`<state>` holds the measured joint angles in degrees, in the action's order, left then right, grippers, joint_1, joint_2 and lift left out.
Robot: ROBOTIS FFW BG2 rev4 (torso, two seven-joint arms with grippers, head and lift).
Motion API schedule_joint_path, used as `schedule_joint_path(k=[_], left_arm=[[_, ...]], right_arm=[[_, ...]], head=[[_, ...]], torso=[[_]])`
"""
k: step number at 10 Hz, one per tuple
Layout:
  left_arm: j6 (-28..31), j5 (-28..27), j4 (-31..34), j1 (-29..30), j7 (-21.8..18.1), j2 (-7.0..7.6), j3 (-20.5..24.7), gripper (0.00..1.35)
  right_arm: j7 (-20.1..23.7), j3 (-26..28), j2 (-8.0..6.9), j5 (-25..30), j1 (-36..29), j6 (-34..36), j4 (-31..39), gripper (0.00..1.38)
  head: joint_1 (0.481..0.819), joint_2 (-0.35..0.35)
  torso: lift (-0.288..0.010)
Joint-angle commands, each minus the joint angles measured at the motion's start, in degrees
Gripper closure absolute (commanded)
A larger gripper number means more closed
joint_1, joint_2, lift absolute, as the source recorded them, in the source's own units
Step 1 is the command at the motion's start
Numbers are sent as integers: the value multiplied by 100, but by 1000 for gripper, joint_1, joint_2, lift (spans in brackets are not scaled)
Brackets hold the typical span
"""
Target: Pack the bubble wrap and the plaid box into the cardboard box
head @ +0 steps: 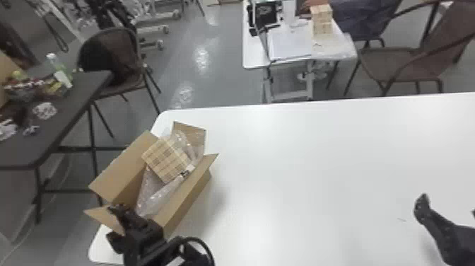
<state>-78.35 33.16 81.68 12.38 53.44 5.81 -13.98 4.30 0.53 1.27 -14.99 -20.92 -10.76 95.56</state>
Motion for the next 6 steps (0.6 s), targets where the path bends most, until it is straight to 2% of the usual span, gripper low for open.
schedule_joint_path(k=[1,2,3,4,5,6], left_arm=[[215,-960,50,80,0,-36,563,116],[839,-1892,498,300,0,-45,1081,116],[1568,-2542,1113,652,-105,-28,1442,116],[2087,-2815,1552,898,-756,-36,1705,116],[2597,-2859,1904,1082,-1512,-72,1705,121],[3133,-3035,2159,1355,-2057,-195,1626,116]], right_arm=[[0,0,5,67,-35,-5,59,194],[0,0,5,93,-70,-5,129,194],[0,9,22,155,-131,-5,243,194],[0,9,92,269,-237,-23,402,194],[0,9,198,313,-369,-23,586,194],[0,9,259,374,-518,-31,806,193]], head=[[695,268],[695,281],[695,285],[695,288],[695,275],[695,237]], torso=[[-102],[-102],[-102],[-102],[-102],[-102]])
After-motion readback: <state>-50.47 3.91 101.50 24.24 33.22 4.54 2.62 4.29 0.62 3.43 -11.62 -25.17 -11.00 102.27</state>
